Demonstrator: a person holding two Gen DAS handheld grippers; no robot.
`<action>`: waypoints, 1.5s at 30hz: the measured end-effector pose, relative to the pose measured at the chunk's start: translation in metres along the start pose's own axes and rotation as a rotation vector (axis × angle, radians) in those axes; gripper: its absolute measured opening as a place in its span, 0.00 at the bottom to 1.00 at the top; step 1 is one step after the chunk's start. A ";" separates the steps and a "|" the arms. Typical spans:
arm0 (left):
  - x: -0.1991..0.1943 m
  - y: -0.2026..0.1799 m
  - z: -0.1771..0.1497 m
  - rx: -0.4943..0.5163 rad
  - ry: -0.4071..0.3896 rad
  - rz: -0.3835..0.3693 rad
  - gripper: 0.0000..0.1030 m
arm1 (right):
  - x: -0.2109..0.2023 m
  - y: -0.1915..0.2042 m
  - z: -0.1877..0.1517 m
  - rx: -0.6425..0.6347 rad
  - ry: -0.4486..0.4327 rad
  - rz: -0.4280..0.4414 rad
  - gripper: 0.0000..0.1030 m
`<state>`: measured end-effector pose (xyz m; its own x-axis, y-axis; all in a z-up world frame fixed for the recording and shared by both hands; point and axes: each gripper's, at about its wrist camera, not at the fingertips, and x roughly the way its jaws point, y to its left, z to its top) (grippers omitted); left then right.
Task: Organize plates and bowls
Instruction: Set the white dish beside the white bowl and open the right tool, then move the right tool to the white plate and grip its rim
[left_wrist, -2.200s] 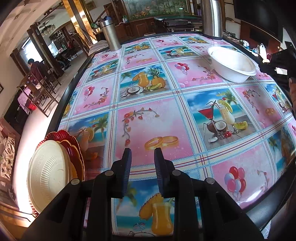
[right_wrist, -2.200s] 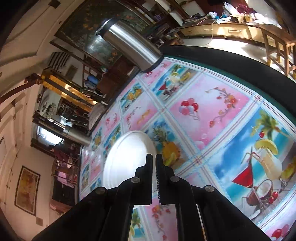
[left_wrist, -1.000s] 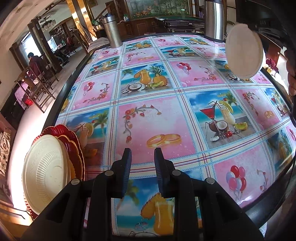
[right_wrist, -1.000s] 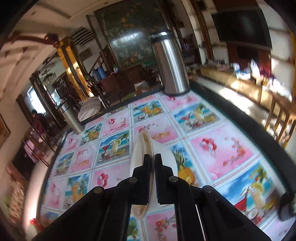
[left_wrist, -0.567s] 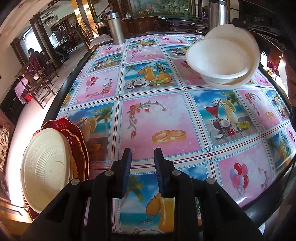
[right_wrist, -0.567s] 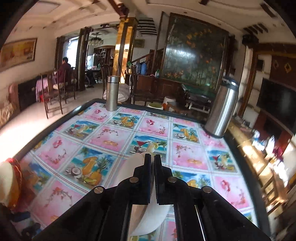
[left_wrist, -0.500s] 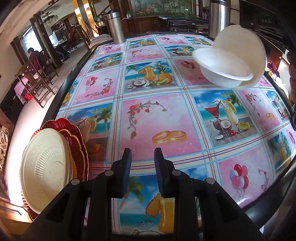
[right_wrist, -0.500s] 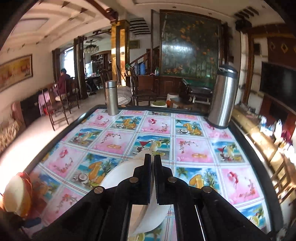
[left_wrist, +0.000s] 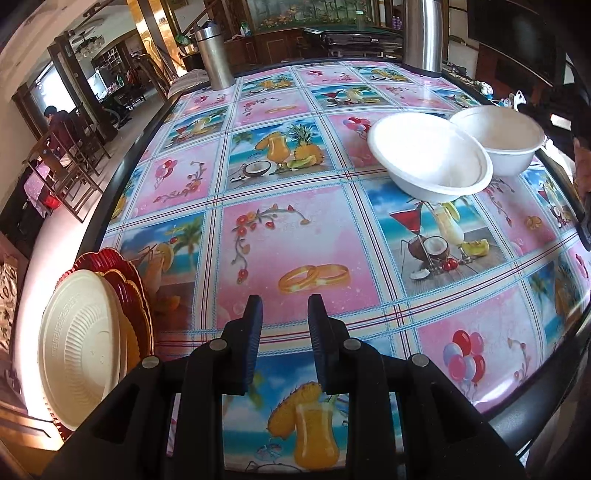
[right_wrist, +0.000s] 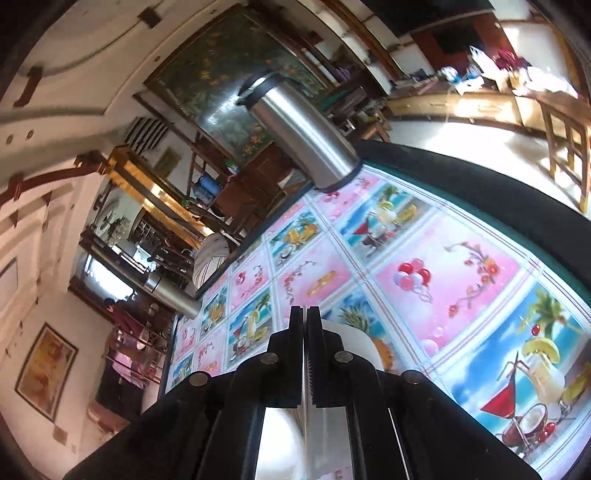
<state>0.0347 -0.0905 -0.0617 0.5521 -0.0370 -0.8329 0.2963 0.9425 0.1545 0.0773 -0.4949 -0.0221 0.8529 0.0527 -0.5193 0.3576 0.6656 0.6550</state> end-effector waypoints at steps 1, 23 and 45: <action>0.002 0.000 0.003 -0.006 0.010 -0.020 0.22 | 0.004 -0.010 0.000 0.016 0.033 -0.027 0.05; 0.062 0.008 0.096 -0.317 0.224 -0.331 0.46 | -0.013 0.028 -0.100 -0.079 0.423 0.233 0.41; 0.077 -0.005 0.107 -0.399 0.216 -0.408 0.51 | 0.021 0.024 -0.126 -0.040 0.402 0.248 0.41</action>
<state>0.1589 -0.1340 -0.0699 0.2723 -0.3922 -0.8787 0.1129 0.9199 -0.3756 0.0560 -0.3844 -0.0866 0.6933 0.4926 -0.5261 0.1396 0.6244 0.7686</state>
